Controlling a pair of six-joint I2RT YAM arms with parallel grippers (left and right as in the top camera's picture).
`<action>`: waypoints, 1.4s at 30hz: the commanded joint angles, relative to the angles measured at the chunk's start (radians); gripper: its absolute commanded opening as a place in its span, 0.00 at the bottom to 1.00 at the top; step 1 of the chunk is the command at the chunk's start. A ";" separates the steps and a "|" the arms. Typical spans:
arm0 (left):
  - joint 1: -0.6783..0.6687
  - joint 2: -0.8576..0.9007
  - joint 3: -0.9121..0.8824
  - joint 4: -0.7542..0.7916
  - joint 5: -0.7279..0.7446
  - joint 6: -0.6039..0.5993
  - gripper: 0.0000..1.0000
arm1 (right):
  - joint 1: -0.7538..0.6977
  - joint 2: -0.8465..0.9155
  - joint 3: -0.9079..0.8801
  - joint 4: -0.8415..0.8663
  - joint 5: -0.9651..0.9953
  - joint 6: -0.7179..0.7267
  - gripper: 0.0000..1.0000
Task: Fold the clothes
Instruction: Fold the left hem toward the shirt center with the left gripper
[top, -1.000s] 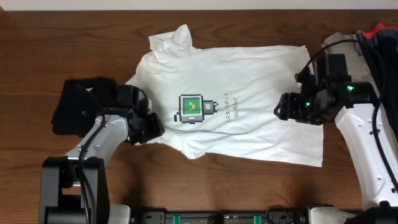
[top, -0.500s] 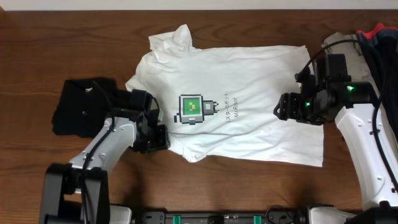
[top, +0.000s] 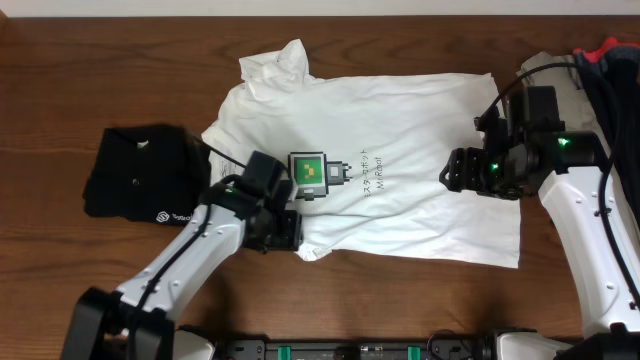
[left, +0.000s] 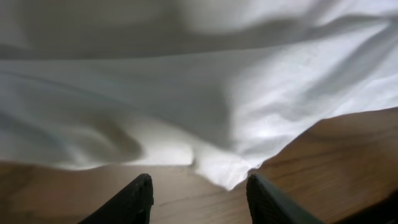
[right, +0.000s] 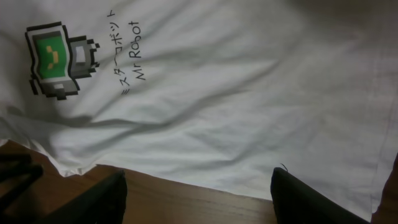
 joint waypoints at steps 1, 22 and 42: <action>-0.022 0.049 -0.018 0.013 -0.013 -0.072 0.54 | 0.007 -0.002 0.000 -0.002 0.006 0.007 0.72; -0.097 0.079 0.239 -0.218 0.017 -0.036 0.06 | 0.000 -0.002 0.000 0.005 0.022 -0.001 0.73; 0.006 0.278 0.277 0.122 -0.234 0.186 0.06 | 0.000 -0.002 0.000 -0.001 0.023 0.000 0.73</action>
